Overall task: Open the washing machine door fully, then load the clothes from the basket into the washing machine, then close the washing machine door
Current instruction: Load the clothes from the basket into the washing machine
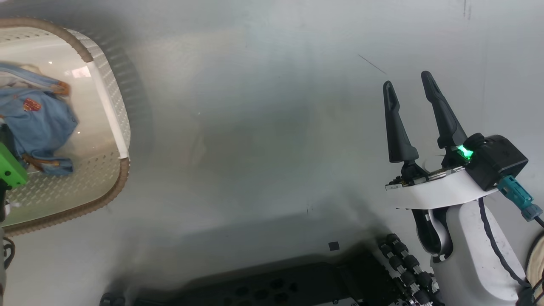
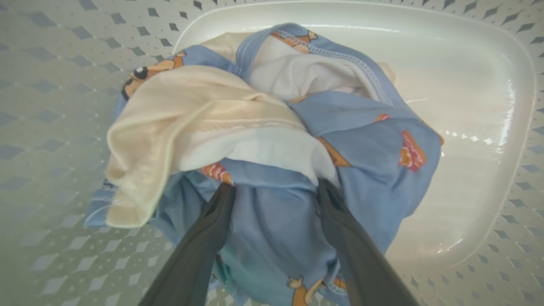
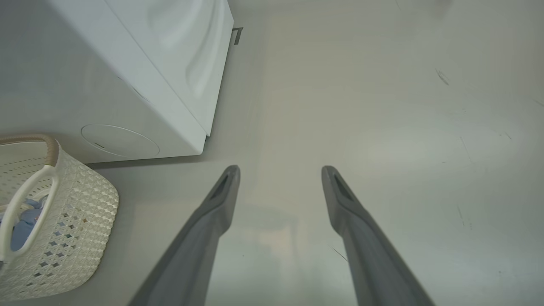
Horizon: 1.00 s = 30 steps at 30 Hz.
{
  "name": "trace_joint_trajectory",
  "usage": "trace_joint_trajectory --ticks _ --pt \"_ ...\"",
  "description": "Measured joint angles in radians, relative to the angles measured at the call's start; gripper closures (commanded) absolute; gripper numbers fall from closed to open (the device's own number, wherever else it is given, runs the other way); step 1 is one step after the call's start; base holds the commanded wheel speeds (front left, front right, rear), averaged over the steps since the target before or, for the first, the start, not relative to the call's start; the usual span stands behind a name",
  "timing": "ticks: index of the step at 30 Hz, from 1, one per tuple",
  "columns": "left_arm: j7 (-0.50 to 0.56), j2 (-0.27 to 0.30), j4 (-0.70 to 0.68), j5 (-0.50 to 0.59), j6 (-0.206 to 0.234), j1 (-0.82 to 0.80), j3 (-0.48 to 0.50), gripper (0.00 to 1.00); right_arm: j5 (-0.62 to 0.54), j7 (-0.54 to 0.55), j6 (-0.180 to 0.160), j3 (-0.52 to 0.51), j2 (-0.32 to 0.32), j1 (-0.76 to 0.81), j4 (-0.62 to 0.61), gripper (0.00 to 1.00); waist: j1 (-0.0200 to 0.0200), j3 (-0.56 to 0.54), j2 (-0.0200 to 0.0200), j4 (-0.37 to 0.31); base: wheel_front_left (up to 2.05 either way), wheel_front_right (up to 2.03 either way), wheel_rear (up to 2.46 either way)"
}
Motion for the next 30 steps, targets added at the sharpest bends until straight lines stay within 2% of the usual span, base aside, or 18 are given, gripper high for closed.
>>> trace_joint_trajectory --ticks 8,9,10,11,17,30 --pt "0.030 -0.012 0.060 -0.032 -0.034 -0.046 0.009 0.00 0.015 0.000 0.000 0.011 0.000 -0.024 -0.002 0.00 0.0000 0.030 0.0000 -0.021 0.00 0.00 0.00" --pt "0.030 -0.016 0.068 -0.032 -0.037 -0.046 0.008 0.15 0.015 0.000 0.000 0.011 0.000 -0.024 -0.002 0.00 0.0000 0.031 0.0000 -0.023 0.00 0.00 0.00" --pt "0.035 -0.020 0.075 -0.032 -0.042 -0.047 0.007 0.66 0.015 0.000 0.000 0.011 0.000 -0.025 -0.002 0.00 0.0000 0.032 0.0000 -0.024 0.00 0.00 0.00" --pt "0.037 -0.025 0.077 -0.033 -0.043 -0.047 0.007 1.00 0.015 0.000 0.000 0.010 0.000 -0.026 -0.001 0.00 0.0000 0.032 0.0000 -0.024 0.00 0.00 0.00" --pt "-0.005 -0.037 0.078 -0.034 -0.059 -0.048 -0.007 1.00 0.015 0.000 0.000 -0.005 0.000 -0.043 0.005 0.00 0.0000 0.016 0.0000 -0.021 0.00 0.00 0.00" --pt "-0.167 -0.067 0.081 -0.034 -0.069 -0.023 -0.013 1.00 0.015 0.000 0.000 -0.020 0.000 -0.062 0.032 0.00 0.0000 -0.079 0.0000 -0.002 0.00 0.00 0.00"
